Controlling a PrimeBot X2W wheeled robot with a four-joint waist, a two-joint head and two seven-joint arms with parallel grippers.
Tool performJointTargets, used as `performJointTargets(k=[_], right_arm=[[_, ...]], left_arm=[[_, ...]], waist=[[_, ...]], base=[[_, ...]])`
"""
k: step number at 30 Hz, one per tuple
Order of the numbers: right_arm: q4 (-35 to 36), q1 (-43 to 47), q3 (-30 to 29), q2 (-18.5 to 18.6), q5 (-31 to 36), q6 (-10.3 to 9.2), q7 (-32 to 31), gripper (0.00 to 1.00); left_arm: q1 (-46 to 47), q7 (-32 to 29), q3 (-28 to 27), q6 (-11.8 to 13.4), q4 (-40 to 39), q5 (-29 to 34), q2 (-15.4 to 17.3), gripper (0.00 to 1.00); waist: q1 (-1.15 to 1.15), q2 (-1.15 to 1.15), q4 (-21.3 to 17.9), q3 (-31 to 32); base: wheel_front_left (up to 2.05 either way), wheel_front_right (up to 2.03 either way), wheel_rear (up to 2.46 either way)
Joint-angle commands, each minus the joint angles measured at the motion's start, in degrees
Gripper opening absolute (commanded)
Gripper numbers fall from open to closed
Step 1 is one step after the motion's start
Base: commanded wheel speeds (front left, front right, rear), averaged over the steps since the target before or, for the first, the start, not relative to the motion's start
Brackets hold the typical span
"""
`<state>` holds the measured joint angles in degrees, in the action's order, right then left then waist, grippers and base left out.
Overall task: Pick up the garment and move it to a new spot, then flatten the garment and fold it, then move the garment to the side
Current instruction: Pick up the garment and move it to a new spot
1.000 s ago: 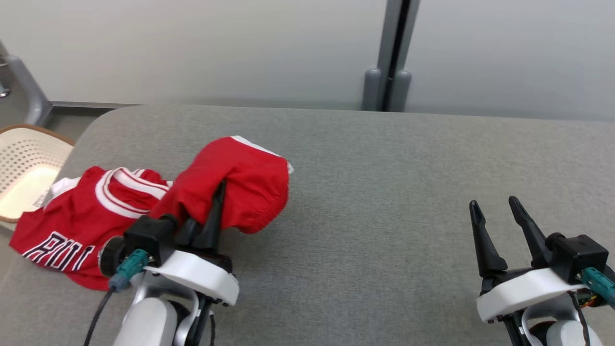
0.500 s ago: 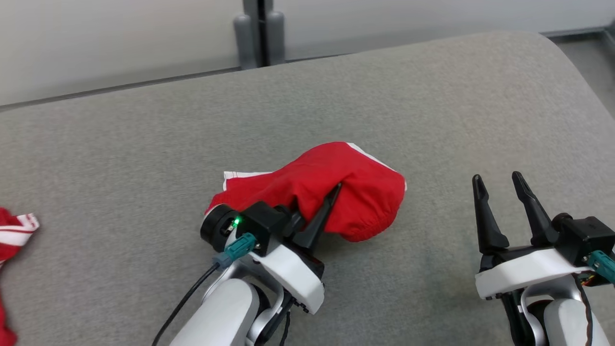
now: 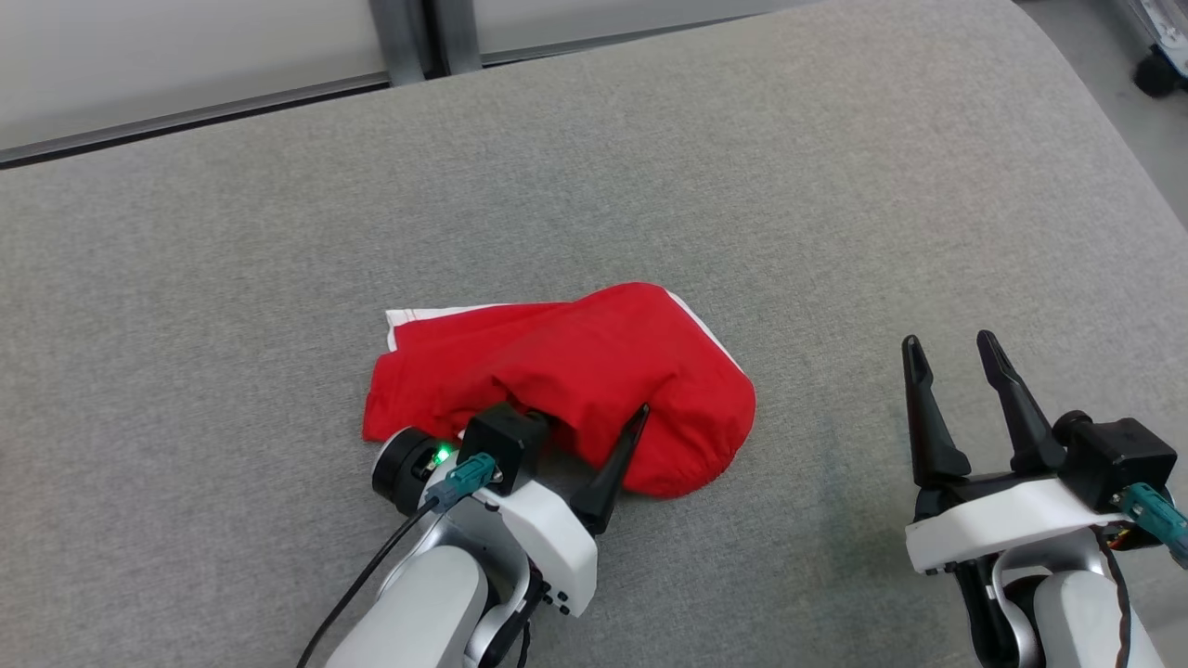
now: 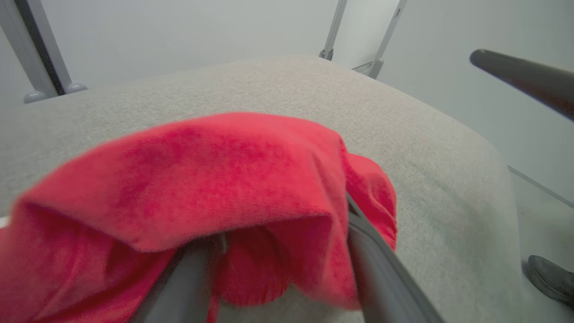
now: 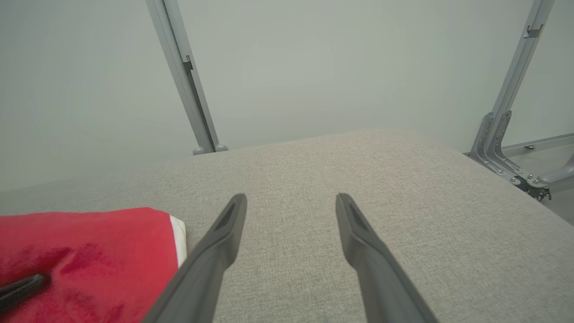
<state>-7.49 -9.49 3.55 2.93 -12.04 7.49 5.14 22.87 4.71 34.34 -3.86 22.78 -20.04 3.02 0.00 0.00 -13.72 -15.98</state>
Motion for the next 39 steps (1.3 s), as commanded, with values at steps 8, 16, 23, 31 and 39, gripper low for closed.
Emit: performJointTargets(k=[8,16,23,31,39], right_arm=[[0.5,0.7,-0.8,0.3,1.2,0.00,-1.0,1.00],[2.2,2.7,-1.9,1.0,1.9,0.00,-2.7,1.00],[3.8,4.7,-2.6,1.5,2.7,0.00,-4.1,1.00],[5.1,7.6,-3.1,1.7,2.5,0.00,-5.7,1.00],[6.9,10.5,-3.1,1.8,2.5,0.00,-7.1,1.00]], left_arm=[[-5.1,4.2,-1.4,2.1,1.0,-1.8,1.1,1.00],[-9.7,8.1,-5.1,5.6,-3.7,-3.2,3.0,1.00],[-12.0,9.7,-11.0,9.1,-9.4,-4.2,5.5,1.00],[-15.1,10.0,-16.4,10.0,-11.8,-5.6,10.6,1.00],[-17.7,8.7,-18.2,9.2,-12.4,-7.5,13.8,1.00]], waist=[[0.00,0.00,7.1,4.7],[0.00,0.00,12.2,7.5],[0.00,0.00,14.4,10.0],[0.00,0.00,15.2,13.7],[0.00,0.00,15.2,16.5]], base=[[0.00,0.00,0.00],[0.00,0.00,0.00],[0.00,0.00,0.00],[0.00,0.00,0.00],[0.00,0.00,0.00]])
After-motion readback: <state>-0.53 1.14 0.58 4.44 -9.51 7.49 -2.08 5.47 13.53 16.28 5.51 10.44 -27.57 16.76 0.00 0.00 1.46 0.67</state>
